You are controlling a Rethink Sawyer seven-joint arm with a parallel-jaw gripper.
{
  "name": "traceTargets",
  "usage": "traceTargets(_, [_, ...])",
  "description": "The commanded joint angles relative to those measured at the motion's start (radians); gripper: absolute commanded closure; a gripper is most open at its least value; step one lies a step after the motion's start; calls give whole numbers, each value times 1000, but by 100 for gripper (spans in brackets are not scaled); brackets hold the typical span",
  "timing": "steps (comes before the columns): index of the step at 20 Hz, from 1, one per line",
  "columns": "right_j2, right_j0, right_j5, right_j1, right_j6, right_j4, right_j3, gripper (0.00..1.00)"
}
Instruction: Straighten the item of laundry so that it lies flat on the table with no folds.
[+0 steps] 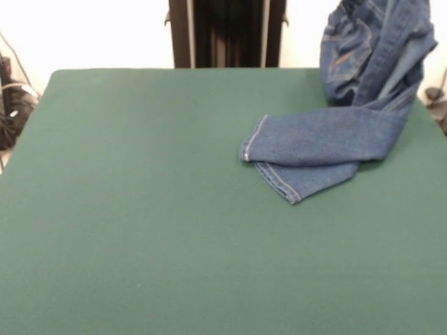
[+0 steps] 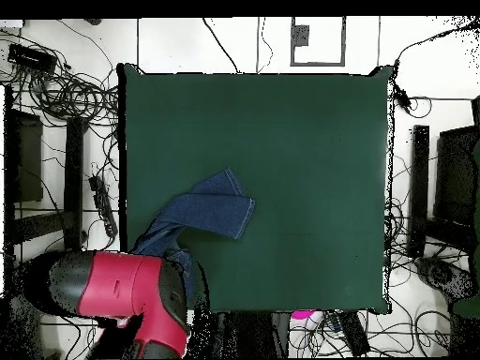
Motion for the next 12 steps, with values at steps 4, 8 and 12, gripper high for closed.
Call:
traceTargets(4, [121, -35, 232, -45, 59, -11, -39, 100])
traceTargets(8, [116, -62, 234, -81, 18, -19, -24, 100])
traceTargets(12, [102, -94, 190, -118, -58, -52, 28, 100])
